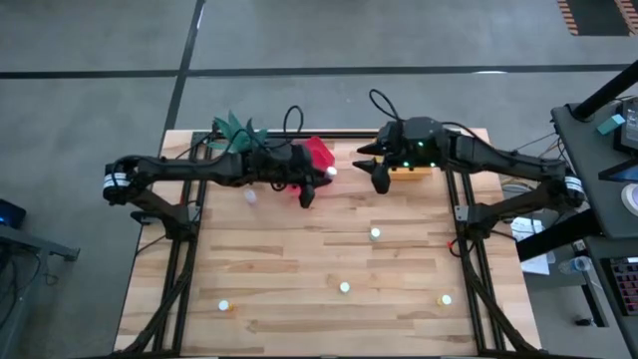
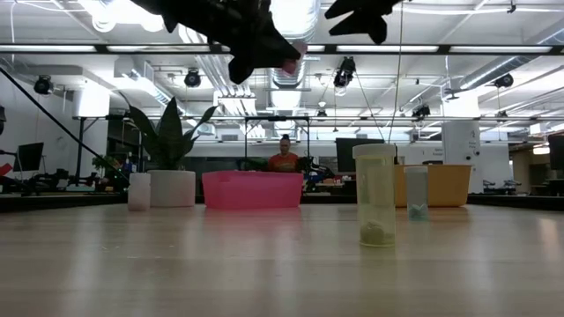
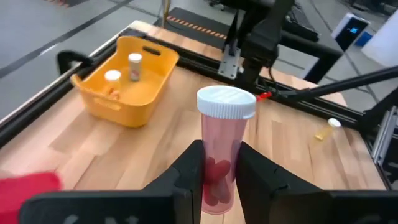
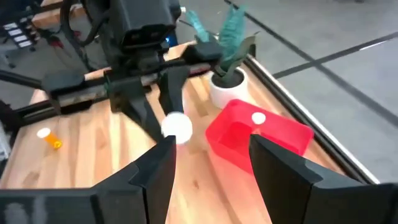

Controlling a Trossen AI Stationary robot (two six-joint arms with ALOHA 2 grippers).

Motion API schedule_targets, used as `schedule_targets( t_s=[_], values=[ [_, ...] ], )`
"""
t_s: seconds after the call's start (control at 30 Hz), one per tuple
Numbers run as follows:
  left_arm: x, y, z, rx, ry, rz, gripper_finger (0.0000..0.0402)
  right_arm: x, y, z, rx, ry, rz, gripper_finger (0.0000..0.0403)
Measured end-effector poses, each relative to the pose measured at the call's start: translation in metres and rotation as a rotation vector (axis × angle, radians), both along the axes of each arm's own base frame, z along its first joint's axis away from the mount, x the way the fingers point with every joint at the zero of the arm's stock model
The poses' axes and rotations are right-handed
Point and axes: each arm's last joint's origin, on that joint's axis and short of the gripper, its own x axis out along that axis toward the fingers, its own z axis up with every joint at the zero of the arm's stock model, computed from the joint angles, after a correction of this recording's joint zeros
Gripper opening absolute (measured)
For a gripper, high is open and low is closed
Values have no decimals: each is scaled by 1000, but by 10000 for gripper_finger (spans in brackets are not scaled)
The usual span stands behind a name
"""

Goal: Pick and place medicine bottles into bin by pill shape (circle, oval)
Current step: Put the pink capsule bottle into the yellow bin

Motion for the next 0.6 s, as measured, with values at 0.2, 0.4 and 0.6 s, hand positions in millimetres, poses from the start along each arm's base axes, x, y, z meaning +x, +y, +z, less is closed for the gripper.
schedule_targets(
  t_s=[0.2,0.4,0.6],
  values=[
    [4,-1,4,26,-45,-4,53,20,-3,-4,43,24,73,196],
    [4,-1,5,48,-53,-11,53,35,-6,-10,65,48,110,196],
    [4,-2,5,72,-51,-19,53,45,-8,-14,55,65,119,195]
  ],
)
